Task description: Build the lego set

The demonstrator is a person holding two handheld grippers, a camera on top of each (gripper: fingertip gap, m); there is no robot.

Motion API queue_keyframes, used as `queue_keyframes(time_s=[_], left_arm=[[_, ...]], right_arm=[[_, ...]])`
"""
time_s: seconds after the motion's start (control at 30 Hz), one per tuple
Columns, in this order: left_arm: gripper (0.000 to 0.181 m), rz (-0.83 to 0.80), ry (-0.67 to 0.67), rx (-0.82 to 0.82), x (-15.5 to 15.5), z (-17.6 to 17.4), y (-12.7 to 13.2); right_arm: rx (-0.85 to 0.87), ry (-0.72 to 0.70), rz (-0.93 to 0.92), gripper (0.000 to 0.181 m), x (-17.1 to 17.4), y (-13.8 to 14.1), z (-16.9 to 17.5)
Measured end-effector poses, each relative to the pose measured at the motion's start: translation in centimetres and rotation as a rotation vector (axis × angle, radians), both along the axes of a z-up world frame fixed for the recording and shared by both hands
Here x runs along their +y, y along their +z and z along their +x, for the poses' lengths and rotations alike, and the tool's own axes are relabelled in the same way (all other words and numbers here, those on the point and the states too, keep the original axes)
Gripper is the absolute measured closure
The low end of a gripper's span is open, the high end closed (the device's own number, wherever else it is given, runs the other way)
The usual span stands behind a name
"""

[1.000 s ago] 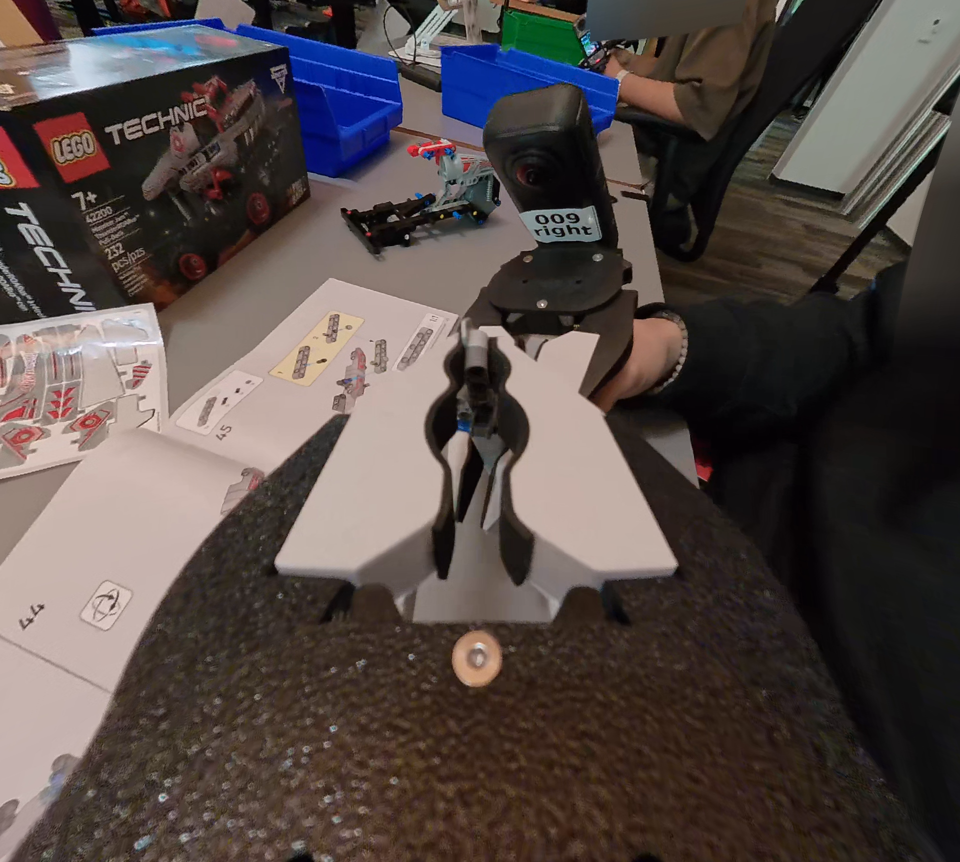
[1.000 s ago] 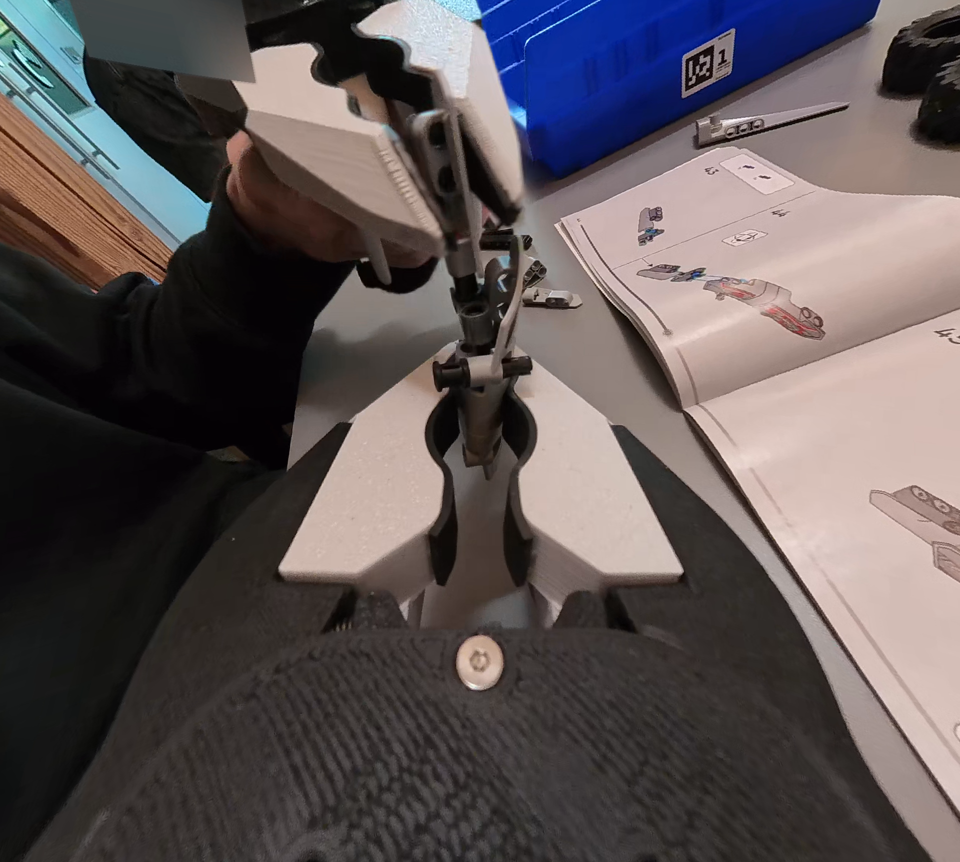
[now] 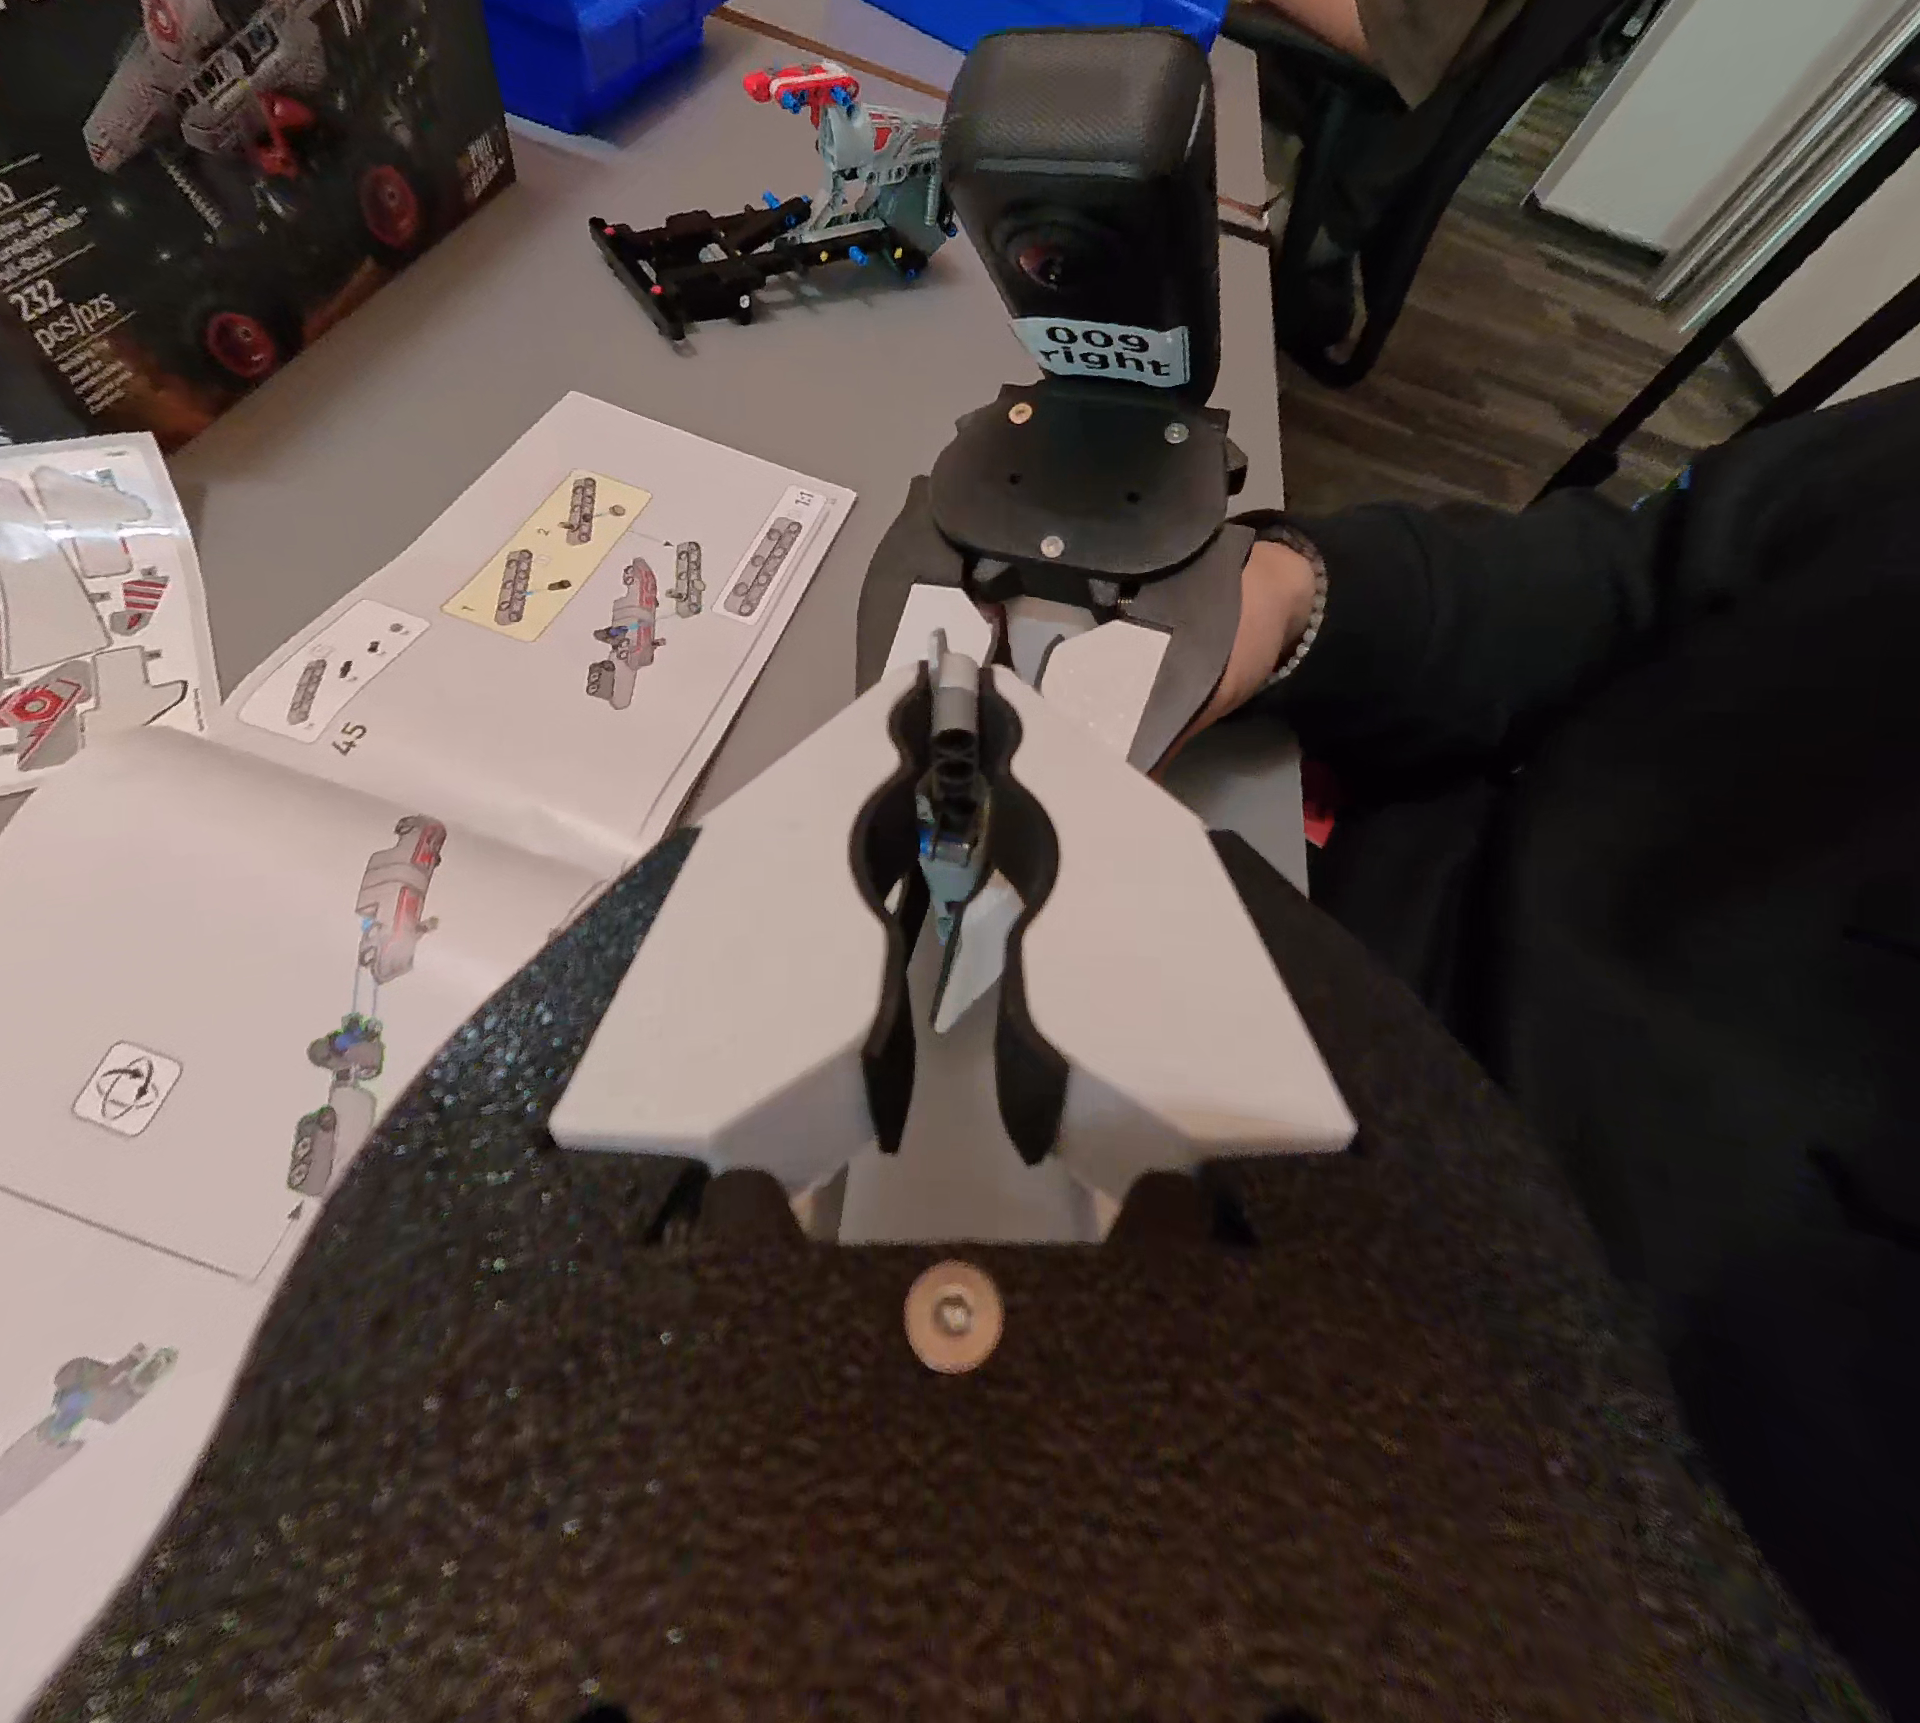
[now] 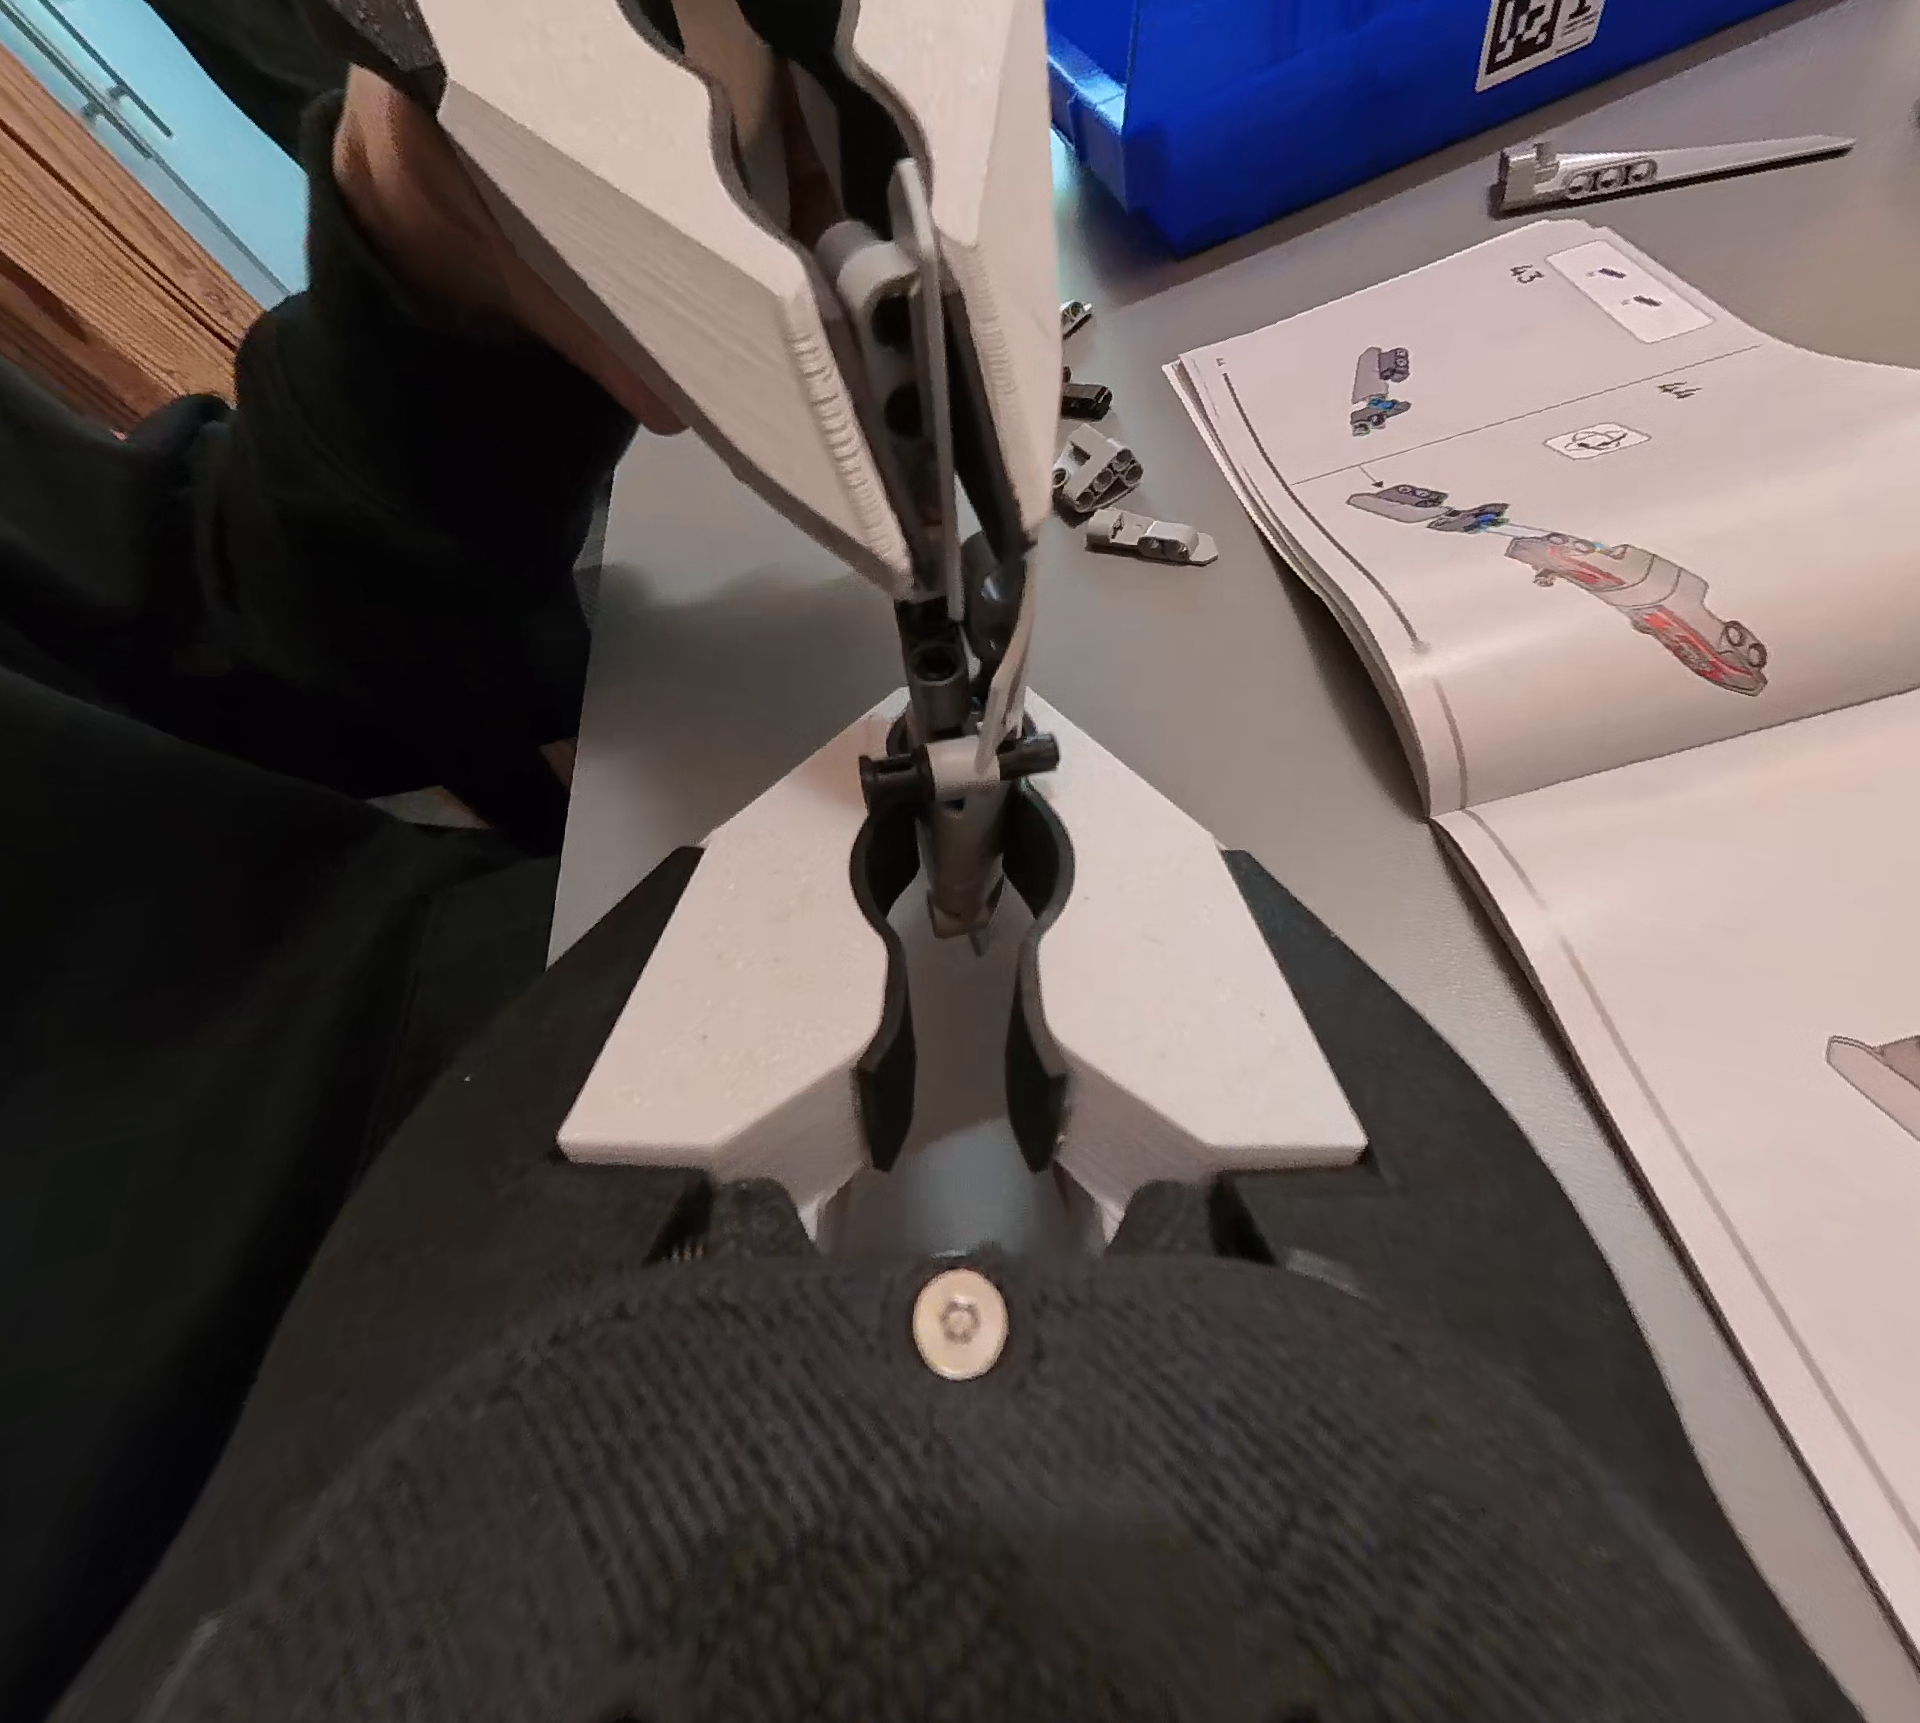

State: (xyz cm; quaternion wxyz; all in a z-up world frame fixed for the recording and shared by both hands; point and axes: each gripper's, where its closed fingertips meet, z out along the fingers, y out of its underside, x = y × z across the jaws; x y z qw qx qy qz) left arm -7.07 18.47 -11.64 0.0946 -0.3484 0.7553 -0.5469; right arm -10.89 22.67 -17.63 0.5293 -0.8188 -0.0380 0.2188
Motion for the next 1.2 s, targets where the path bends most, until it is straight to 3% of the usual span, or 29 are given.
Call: queue_keyframes(time_s=[0.03, 0.17, 0.43, 0.77, 1.2], left_arm=[[0.176, -0.030, 0.006, 0.001, 0.1, 0.2, 0.1], [0.175, -0.064, -0.003, -0.007, 0.3, 0.4, -0.1], [0.175, 0.143, 0.020, -0.071, 0.0, 0.2, -0.7], [0.175, -0.101, -0.002, 0.046, 0.5, 0.6, -1.5], [0.176, -0.192, -0.009, 0.004, -0.3, 1.7, -2.6]], right_arm=[[0.012, -0.002, 0.000, 0.172, 0.0, 0.1, 0.1], [0.025, -0.011, -0.008, 0.172, 0.0, 0.0, 0.3], [0.067, -0.003, -0.044, 0.172, 0.0, -0.4, 0.4], [0.033, -0.002, -0.113, 0.172, -0.2, -1.5, 0.4], [0.021, 0.000, -0.222, 0.172, -1.8, -3.3, 1.9]])
